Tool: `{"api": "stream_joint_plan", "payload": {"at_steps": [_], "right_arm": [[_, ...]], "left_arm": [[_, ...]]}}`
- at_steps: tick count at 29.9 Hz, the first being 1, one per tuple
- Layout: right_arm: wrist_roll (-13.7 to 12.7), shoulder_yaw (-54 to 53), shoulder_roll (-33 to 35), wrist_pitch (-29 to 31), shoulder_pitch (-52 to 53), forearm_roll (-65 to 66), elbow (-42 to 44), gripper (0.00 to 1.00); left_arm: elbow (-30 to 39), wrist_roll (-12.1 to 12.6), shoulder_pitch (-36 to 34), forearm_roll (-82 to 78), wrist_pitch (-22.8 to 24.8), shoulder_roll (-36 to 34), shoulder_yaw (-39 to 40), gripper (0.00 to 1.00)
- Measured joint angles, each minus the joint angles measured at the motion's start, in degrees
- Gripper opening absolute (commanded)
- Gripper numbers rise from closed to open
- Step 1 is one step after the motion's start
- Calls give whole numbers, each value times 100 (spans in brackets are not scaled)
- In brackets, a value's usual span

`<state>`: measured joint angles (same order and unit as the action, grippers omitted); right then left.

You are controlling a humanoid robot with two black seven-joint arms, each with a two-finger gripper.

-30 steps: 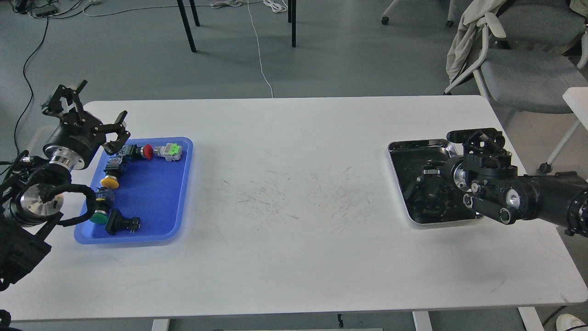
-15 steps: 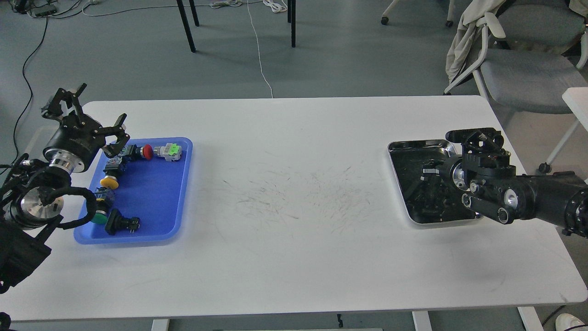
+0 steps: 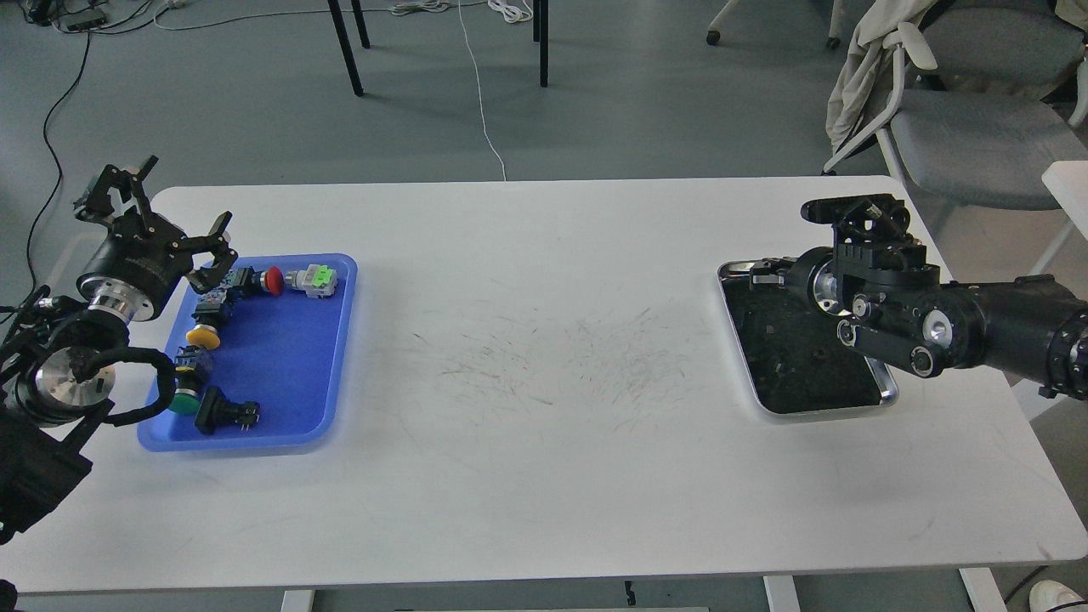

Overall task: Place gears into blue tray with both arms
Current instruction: 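Carry the black part to the table center and release it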

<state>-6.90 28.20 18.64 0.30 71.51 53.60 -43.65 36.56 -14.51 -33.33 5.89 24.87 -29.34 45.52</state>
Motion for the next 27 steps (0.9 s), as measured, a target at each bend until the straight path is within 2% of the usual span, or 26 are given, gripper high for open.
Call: {"api": "stream_joint_plan", "payload": {"at_steps": [7, 11, 17, 22, 27], "right_arm": [[64, -253, 3, -67, 688, -209, -751, 16], [146, -297, -505, -99, 891, -597, -851, 16], [240, -305, -1726, -175, 873, -1120, -333, 16], [253, -268, -1855, -208, 607, -1229, 285, 16], [362, -316, -1864, -273, 473, -1274, 165, 16]], "left_arm": [[0, 0, -6, 0, 0, -78, 1, 99], [0, -3, -5, 2, 0, -143, 1, 99], [12, -36, 1, 8, 13, -297, 9, 99], [11, -36, 3, 9, 16, -349, 9, 99], [10, -36, 3, 8, 16, -353, 10, 99]]}}
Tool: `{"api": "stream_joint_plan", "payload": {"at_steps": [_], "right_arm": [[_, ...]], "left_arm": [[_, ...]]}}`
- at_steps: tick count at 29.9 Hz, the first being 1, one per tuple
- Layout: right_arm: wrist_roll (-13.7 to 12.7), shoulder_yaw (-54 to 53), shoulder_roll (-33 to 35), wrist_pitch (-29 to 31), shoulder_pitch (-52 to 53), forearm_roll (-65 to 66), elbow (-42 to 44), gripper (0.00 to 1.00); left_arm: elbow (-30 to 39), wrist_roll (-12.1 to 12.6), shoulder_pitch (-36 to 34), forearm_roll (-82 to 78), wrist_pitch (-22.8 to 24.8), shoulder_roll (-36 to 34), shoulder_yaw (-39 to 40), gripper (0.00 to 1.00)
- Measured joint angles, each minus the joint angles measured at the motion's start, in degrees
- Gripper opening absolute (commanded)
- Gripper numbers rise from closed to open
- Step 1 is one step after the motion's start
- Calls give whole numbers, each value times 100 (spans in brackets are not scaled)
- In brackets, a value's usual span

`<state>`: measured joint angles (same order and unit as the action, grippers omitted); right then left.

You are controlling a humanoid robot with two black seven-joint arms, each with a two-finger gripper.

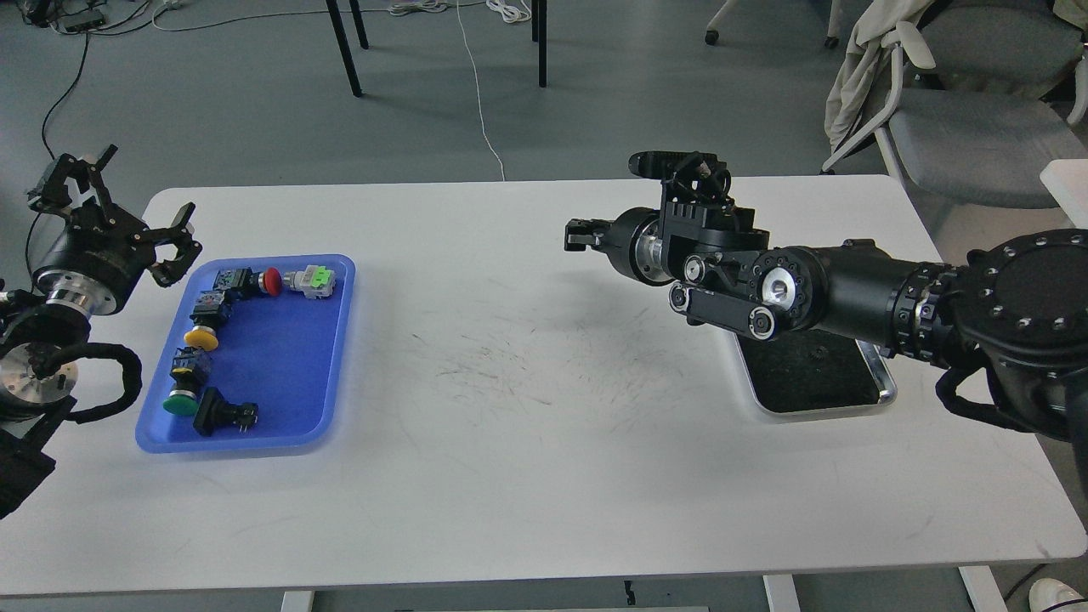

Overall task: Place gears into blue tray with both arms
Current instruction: 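Carry the black part to the table center and release it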

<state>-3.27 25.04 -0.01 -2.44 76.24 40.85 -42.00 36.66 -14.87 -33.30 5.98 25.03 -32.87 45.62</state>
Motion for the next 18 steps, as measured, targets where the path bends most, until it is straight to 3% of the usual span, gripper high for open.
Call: {"api": "stream_joint_plan", "payload": {"at_steps": [5, 18], "right_arm": [[202, -10, -1, -85, -162, -86, -309, 16], [248, -18, 0, -57, -572, -279, -819, 20]], "left_arm": [[-2, 0, 1, 0, 7, 0, 0, 99], [-1, -7, 12, 0, 28, -57, 24, 99]]}}
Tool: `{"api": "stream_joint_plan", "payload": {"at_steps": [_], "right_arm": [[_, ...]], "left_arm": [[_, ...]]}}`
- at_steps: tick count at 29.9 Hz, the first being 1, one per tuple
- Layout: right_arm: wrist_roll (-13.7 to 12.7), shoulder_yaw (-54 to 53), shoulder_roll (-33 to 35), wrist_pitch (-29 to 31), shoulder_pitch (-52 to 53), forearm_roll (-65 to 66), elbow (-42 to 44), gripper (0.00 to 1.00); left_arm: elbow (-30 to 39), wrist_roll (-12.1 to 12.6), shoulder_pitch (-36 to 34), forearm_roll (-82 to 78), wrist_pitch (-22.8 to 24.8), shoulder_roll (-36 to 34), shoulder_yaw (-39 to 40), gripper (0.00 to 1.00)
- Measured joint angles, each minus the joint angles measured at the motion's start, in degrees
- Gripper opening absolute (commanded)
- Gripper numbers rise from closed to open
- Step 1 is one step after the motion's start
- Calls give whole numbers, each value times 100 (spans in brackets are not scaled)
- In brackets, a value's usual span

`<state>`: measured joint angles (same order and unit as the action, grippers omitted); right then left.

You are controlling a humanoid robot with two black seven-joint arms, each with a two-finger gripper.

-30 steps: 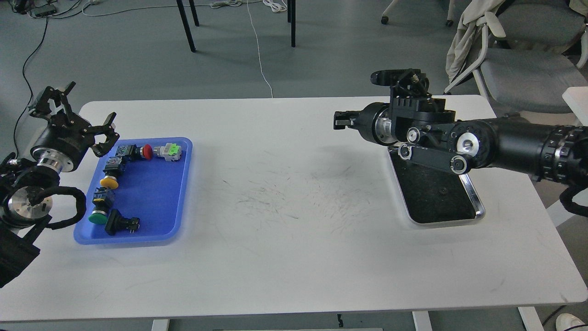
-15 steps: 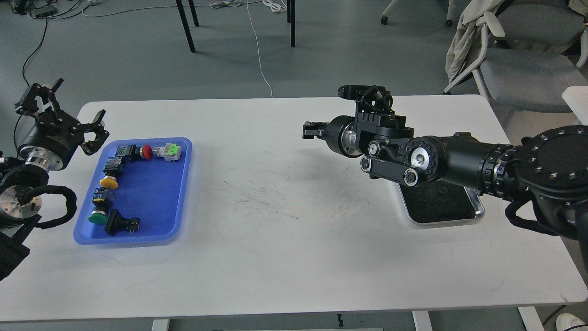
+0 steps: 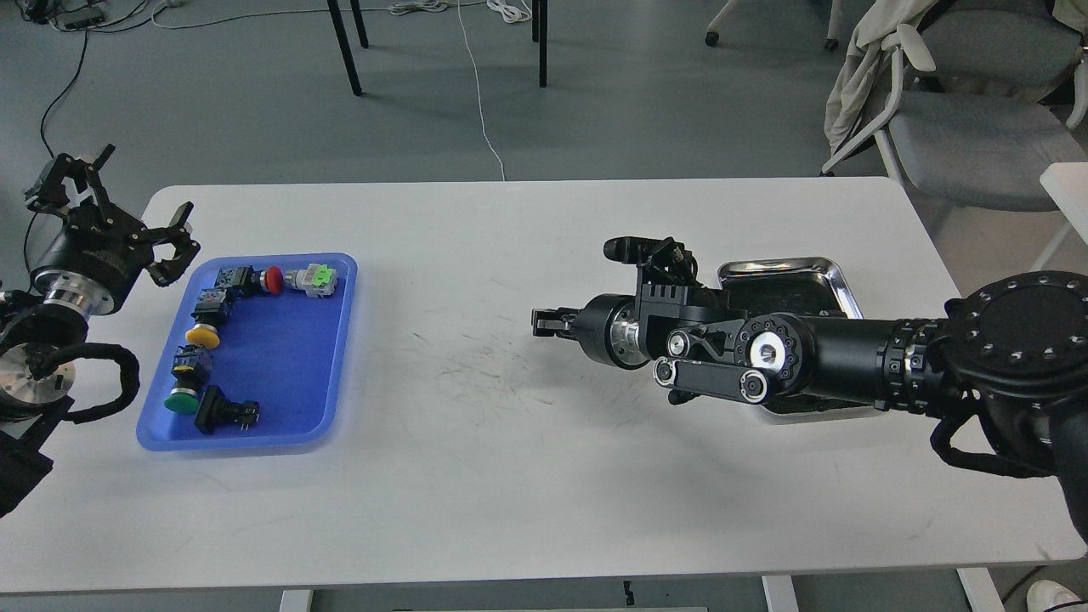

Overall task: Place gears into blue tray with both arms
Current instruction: 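Carry the black part to the table center and release it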

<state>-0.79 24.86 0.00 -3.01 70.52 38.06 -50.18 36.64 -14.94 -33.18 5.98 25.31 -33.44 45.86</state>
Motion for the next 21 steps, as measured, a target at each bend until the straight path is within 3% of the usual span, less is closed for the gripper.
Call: {"api": "stream_joint_plan", "payload": {"at_steps": [5, 14, 21], "right_arm": [[0, 0, 1, 34, -37, -8, -56, 25], [-6, 1, 1, 35, -167, -10, -128, 46], [-9, -1, 1, -27, -158, -10, -109, 77]], "left_arm": [[0, 0, 4, 0, 3, -22, -6, 99], [1, -2, 30, 0, 3, -71, -1, 99], [1, -6, 31, 0, 8, -102, -4, 99]]}}
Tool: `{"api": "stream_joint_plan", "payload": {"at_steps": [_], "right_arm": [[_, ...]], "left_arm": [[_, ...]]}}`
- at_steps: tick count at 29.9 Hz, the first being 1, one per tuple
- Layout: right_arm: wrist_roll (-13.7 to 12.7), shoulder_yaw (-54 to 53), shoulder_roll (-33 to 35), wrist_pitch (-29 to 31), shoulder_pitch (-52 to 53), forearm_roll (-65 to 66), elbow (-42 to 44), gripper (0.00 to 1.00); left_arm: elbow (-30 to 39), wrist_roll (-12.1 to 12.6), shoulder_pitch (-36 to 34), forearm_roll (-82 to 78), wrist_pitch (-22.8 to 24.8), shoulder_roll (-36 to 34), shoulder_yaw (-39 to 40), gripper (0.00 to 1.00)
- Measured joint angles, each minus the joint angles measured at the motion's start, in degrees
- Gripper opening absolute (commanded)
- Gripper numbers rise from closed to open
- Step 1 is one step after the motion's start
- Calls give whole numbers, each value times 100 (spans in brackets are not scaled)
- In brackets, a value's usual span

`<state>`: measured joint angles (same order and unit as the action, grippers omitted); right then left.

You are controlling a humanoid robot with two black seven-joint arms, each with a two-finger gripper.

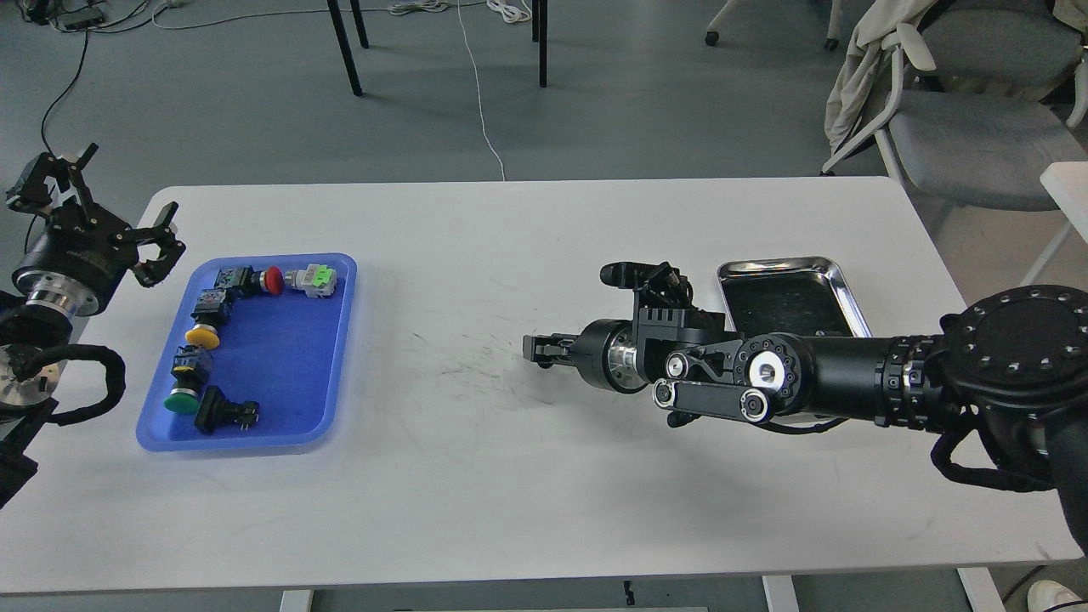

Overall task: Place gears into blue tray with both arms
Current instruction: 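Carry the black part to the table center and release it, then withdraw the right gripper and raise the left gripper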

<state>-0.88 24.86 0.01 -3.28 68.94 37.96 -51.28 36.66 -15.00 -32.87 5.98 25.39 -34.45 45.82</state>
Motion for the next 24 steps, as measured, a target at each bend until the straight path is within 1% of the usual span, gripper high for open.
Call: {"api": "stream_joint_plan", "payload": {"at_steps": [3, 8, 12, 15, 16, 18, 21, 24], "right_arm": [[0, -227, 0, -12, 42, -3, 51, 84], [23, -1165, -1, -17, 34, -168, 245, 84], [203, -1903, -1, -17, 1, -510, 252, 84], [329, -2628, 57, -8, -114, -766, 154, 84], [349, -2914, 210, 1, -198, -852, 81, 84], [363, -3466, 732, 14, -387, -1041, -169, 86], [383, -4233, 1829, 64, -829, -1442, -716, 88], [439, -5058, 2889, 166, -1440, -1860, -1247, 88]], "left_arm": [[0, 0, 0, 0, -7, -19, -7, 99], [4, 12, 0, -8, -46, -84, -33, 99], [183, 15, 0, -169, -62, -223, -38, 99], [607, 19, 0, -301, -134, -476, -37, 99], [784, 21, 0, -324, -159, -591, -37, 99], [1121, 23, 9, -380, -205, -825, -45, 99], [1756, 25, 95, -595, -248, -1220, -185, 99], [2538, 25, 155, -910, -298, -1658, -272, 99]]}}
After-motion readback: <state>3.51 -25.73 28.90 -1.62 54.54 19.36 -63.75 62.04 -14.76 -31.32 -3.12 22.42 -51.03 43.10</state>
